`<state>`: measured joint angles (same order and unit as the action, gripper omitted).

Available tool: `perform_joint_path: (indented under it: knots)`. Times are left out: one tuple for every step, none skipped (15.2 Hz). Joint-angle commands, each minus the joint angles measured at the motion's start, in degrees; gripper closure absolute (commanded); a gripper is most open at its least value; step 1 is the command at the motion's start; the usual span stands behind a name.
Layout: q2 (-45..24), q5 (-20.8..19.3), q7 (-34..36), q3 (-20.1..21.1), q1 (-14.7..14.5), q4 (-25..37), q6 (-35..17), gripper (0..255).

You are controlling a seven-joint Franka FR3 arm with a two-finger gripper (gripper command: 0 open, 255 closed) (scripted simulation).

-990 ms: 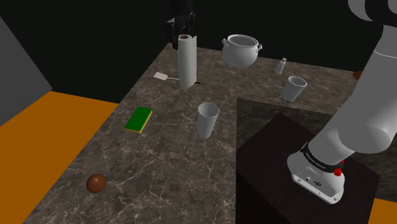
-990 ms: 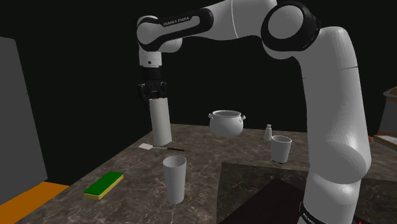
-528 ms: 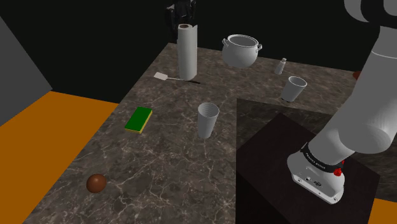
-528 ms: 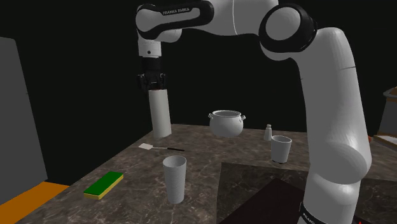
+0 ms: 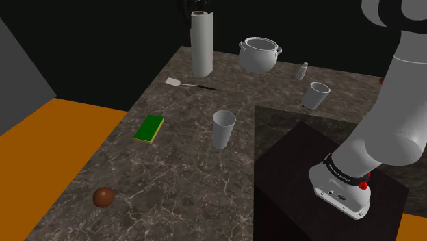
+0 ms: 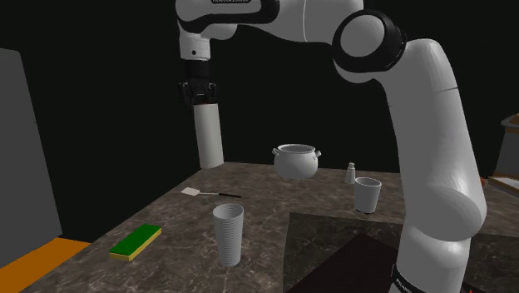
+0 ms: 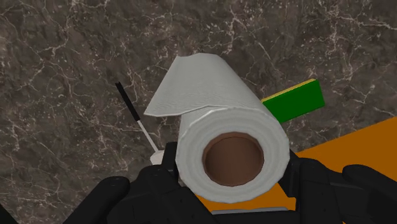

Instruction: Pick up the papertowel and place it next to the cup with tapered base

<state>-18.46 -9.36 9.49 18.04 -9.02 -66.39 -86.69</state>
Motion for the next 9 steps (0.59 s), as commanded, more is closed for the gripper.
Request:
perform_joint_path:
  knots:
    - [-1.0, -0.35, 0.08, 0.05, -0.49, 2.98, 2.05, 255]
    - [-1.56, -0.54, 0.05, 0.05, -0.73, 4.62, 3.15, 255]
    - [-2.17, -0.76, 0.02, 0.05, -1.0, 6.36, 4.29, 255]
    - [-2.84, -0.99, -0.02, 0.04, -1.3, 8.21, 5.48, 255]
    - [-3.58, -1.26, -0.06, 0.03, -1.63, 10.18, 6.72, 255]
    - [-4.41, -1.55, -0.11, 0.01, -2.0, 12.31, 8.03, 255]
    - [-5.35, -1.88, -0.17, -0.02, -2.43, 14.64, 9.43, 255]
    - [-6.42, -2.26, -0.25, -0.07, -2.92, 17.21, 10.94, 255]
    - [-7.68, -2.7, -0.36, -0.15, -3.52, 20.14, 12.6, 255]
